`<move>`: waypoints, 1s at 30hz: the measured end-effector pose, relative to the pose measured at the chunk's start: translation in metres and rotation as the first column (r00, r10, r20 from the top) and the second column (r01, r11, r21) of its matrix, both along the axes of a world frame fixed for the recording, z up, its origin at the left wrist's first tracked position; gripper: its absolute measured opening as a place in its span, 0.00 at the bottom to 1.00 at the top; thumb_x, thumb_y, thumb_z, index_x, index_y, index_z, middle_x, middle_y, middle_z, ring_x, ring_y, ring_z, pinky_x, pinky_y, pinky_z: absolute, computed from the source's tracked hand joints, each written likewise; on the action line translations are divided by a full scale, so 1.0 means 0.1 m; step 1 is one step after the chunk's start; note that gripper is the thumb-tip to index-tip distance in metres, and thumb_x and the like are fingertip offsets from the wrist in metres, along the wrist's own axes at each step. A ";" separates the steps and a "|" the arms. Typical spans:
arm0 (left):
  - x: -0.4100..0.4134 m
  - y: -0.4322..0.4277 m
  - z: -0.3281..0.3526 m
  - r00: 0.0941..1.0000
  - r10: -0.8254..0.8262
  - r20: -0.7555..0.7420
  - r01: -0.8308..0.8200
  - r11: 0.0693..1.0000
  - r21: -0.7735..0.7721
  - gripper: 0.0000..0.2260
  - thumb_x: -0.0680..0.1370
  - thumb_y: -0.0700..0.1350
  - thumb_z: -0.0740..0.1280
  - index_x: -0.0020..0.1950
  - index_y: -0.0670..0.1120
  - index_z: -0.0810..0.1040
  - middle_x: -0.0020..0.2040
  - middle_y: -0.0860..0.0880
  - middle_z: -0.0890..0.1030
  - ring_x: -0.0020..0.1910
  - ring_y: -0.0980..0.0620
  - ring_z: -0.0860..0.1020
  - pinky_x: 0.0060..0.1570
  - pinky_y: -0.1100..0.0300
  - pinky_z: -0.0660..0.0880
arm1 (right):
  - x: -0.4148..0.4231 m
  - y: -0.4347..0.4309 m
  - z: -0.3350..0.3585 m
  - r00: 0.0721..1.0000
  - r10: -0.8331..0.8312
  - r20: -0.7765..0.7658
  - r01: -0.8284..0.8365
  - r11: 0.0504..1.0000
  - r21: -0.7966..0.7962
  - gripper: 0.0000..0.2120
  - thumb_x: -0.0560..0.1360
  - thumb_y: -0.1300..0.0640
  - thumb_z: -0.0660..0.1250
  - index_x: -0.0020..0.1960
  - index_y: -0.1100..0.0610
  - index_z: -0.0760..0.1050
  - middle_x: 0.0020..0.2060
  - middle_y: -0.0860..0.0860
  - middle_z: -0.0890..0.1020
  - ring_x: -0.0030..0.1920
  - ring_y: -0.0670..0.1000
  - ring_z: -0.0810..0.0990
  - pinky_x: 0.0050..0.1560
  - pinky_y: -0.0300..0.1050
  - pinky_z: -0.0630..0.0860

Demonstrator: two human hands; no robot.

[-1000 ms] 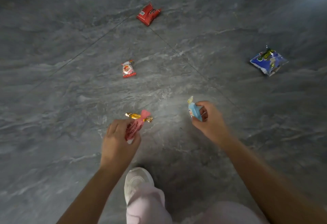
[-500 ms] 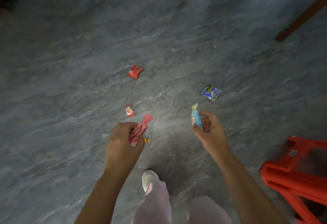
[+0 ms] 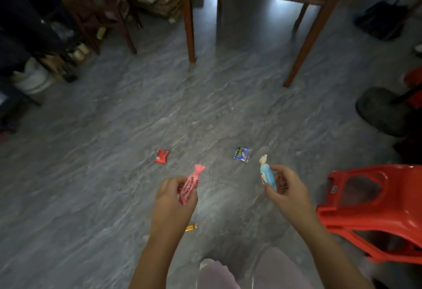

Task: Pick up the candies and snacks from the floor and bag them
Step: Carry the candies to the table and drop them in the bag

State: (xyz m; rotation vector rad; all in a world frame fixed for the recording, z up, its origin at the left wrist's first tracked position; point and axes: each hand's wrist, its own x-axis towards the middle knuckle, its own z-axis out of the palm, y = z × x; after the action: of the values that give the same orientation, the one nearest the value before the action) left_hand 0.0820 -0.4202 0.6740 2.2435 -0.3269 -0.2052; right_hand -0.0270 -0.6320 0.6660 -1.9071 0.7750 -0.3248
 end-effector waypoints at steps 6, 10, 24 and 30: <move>0.11 -0.58 0.41 0.964 -0.254 0.076 0.256 0.966 -0.024 0.10 0.67 0.36 0.73 0.43 0.48 0.77 0.38 0.50 0.77 0.38 0.58 0.73 0.39 0.73 0.65 | -0.15 -0.40 0.41 0.997 -0.077 -0.016 0.075 0.993 -0.087 0.20 0.65 0.67 0.70 0.49 0.47 0.73 0.41 0.53 0.78 0.38 0.43 0.74 0.36 0.29 0.69; 0.14 -1.26 0.57 0.931 -0.357 0.079 0.362 0.930 -0.060 0.12 0.68 0.37 0.72 0.42 0.52 0.76 0.38 0.52 0.76 0.41 0.62 0.72 0.39 0.75 0.65 | -0.22 -0.90 0.62 0.987 -0.160 0.011 0.160 0.981 -0.112 0.18 0.65 0.68 0.70 0.50 0.51 0.74 0.43 0.52 0.78 0.41 0.41 0.74 0.38 0.28 0.69; 0.25 -5.09 1.05 0.781 -0.606 0.153 0.623 0.775 -0.110 0.12 0.69 0.38 0.71 0.40 0.54 0.74 0.37 0.54 0.75 0.38 0.59 0.73 0.37 0.71 0.66 | -0.55 -4.30 1.06 0.884 -0.459 0.089 0.468 0.872 -0.142 0.15 0.65 0.60 0.70 0.47 0.45 0.72 0.41 0.51 0.79 0.37 0.45 0.74 0.37 0.29 0.69; 0.42 -6.19 0.96 0.764 -0.638 0.093 0.645 0.760 -0.080 0.13 0.69 0.38 0.72 0.37 0.55 0.73 0.35 0.53 0.75 0.37 0.60 0.73 0.34 0.72 0.66 | -0.54 -5.19 1.00 0.823 -0.557 0.111 0.564 0.825 -0.042 0.15 0.65 0.58 0.72 0.47 0.46 0.72 0.42 0.50 0.80 0.40 0.51 0.79 0.38 0.32 0.71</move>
State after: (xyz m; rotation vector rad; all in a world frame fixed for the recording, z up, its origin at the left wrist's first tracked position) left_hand 0.1236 -1.0390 0.7702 1.9506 -1.1218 -0.4699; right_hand -0.0811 -1.1508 0.7655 -1.6774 1.2733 -0.8133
